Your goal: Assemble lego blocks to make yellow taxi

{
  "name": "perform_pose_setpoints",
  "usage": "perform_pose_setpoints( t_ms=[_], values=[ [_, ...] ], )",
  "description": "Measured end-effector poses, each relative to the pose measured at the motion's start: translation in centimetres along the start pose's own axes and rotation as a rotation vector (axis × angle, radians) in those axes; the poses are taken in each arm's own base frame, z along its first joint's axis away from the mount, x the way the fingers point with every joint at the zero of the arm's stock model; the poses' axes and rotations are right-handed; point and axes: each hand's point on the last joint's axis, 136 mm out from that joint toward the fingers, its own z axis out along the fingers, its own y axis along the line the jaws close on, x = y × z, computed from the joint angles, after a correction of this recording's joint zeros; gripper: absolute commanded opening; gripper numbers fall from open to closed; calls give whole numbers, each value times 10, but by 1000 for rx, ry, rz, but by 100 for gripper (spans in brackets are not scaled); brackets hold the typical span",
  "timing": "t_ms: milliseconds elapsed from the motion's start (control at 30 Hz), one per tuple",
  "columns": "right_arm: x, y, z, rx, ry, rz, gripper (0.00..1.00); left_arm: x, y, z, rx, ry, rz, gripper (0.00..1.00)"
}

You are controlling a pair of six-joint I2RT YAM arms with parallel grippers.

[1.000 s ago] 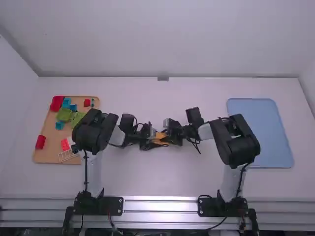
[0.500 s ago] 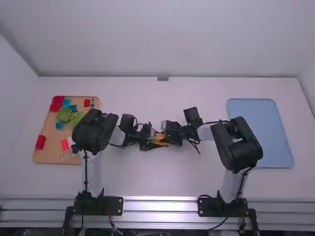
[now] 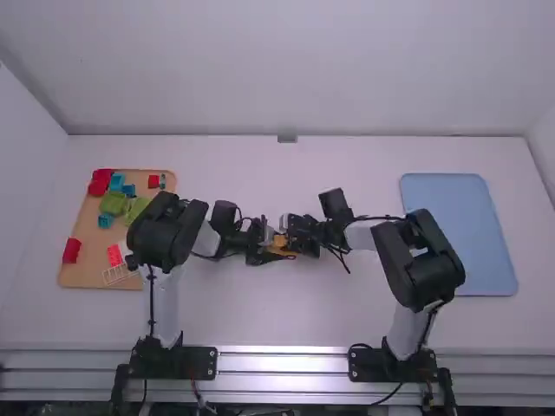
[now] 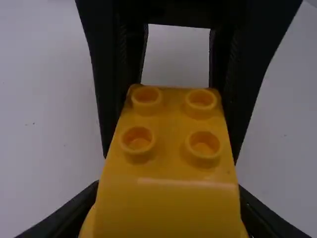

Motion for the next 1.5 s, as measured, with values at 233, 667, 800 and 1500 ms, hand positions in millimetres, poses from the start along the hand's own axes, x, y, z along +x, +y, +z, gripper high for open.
perform_pose_setpoints(
  t_ms=[233,667,800,1500],
  values=[
    [1,0,1,6,18,-6,5,0,0,0,1,0,0,40],
    [0,-2,1,12,14,-13,13,0,0,0,0,0,0,40],
    [-1,-3,1,17,7,-18,18,0,0,0,-2,1,1,39],
    [1,0,5,9,-30,-18,44,-1,-2,4,6,4,-8,38]
  ],
)
